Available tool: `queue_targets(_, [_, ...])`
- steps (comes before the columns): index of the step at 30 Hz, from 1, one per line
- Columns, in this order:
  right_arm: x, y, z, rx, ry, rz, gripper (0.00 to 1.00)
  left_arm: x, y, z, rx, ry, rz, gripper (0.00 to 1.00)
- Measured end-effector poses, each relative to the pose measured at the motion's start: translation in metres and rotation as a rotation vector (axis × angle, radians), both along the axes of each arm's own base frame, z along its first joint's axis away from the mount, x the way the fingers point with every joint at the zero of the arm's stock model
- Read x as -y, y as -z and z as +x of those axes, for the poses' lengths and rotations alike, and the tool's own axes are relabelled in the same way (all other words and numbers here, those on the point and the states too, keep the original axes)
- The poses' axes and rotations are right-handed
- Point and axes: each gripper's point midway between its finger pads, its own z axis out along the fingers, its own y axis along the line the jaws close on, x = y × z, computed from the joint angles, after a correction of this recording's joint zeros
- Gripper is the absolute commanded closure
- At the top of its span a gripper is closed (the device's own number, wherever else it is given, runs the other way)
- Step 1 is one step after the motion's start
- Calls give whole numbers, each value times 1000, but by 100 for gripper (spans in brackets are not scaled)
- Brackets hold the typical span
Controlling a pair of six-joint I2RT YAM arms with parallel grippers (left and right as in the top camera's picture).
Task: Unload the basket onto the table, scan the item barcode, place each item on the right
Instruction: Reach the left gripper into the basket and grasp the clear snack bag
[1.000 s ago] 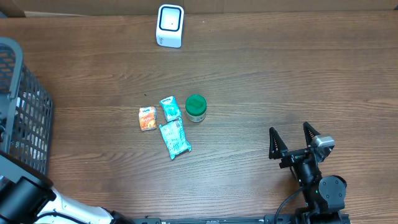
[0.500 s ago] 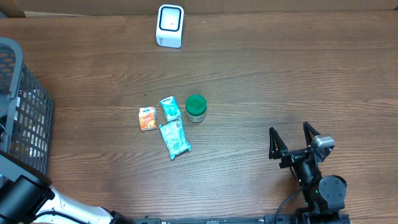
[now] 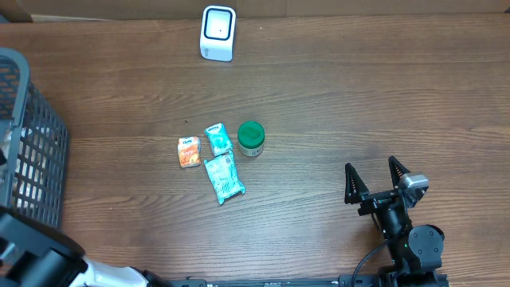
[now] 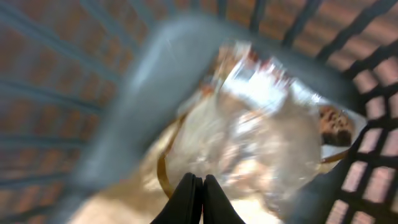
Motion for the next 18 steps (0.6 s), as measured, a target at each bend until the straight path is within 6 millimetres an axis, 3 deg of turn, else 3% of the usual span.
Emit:
queue_targets(2, [0, 0, 0, 0, 0, 0, 0, 1, -20, -2, 20, -1, 31, 96])
queue_targets(4, [0, 0, 0, -1, 0, 0, 0, 6, -20, -5, 9, -2, 17, 96])
queue_targets(6, [0, 0, 0, 0, 0, 0, 0, 7, -17, -7, -1, -3, 7, 57])
queue_targets(8, [0, 0, 0, 0, 0, 0, 0, 7, -16, -7, -6, -5, 7, 30])
queue_targets(13, [0, 0, 0, -1, 0, 0, 0, 5, 8, -6, -41, -6, -40, 19])
queue_targets(18, [0, 0, 0, 0, 0, 0, 0, 13, 62, 2, -87, 49, -154, 16])
